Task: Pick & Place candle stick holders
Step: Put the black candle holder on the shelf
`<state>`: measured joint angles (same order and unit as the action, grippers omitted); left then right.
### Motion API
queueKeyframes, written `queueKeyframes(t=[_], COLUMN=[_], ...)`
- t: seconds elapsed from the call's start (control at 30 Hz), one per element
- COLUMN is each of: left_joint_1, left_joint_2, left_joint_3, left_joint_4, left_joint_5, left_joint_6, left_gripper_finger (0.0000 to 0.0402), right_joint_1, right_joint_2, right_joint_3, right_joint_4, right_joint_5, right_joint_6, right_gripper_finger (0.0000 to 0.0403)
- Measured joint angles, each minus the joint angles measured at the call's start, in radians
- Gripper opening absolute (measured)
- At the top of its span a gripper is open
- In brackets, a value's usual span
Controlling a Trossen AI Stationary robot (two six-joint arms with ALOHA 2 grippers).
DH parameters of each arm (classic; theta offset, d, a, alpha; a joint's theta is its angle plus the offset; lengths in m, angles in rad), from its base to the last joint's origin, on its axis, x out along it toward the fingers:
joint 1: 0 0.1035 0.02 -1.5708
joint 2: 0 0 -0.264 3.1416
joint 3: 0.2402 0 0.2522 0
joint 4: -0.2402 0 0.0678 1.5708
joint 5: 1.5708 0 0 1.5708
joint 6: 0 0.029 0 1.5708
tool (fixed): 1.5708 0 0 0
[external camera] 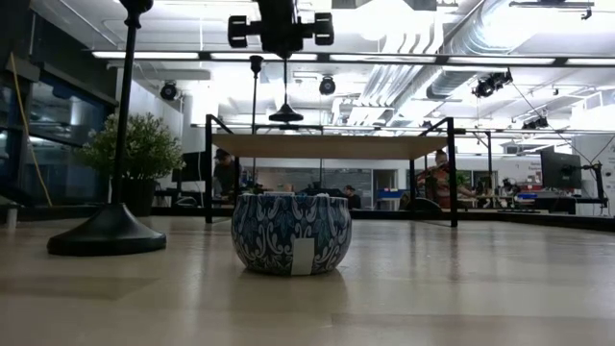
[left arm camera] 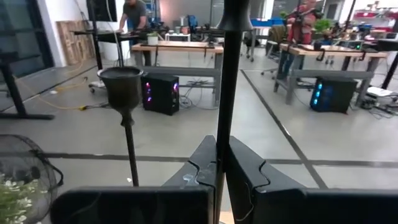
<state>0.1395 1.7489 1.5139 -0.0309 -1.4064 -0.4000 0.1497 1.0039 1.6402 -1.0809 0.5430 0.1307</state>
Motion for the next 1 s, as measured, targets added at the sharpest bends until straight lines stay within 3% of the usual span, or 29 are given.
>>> queueKeyframes(t=[0.17, 0.4, 0.73, 1.0], left_joint_1=[0.036, 0.085, 0.131, 0.143], left_joint_2=[0.000, 0.002, 0.018, 0.047], left_joint_3=[0.000, 0.000, -0.001, 0.002], left_joint_4=[0.005, 0.006, 0.010, 0.012], left_joint_5=[0.080, 0.093, 0.190, 0.193], left_joint_6=[-0.005, -0.006, -0.008, -0.024], left_gripper_finger=[0.0006, 0.0006, 0.0006, 0.0006], right_joint_1=[0.000, 0.000, 0.000, 0.000], right_joint_2=[0.000, 0.000, 0.000, 0.001], right_joint_3=[0.000, 0.000, 0.000, 0.000], right_joint_4=[0.000, 0.001, 0.002, 0.003], right_joint_5=[-0.007, -0.009, -0.008, -0.008], right_joint_6=[-0.021, -0.023, -0.023, -0.019], right_gripper_finger=[0.0209, 0.0209, 0.0208, 0.0208])
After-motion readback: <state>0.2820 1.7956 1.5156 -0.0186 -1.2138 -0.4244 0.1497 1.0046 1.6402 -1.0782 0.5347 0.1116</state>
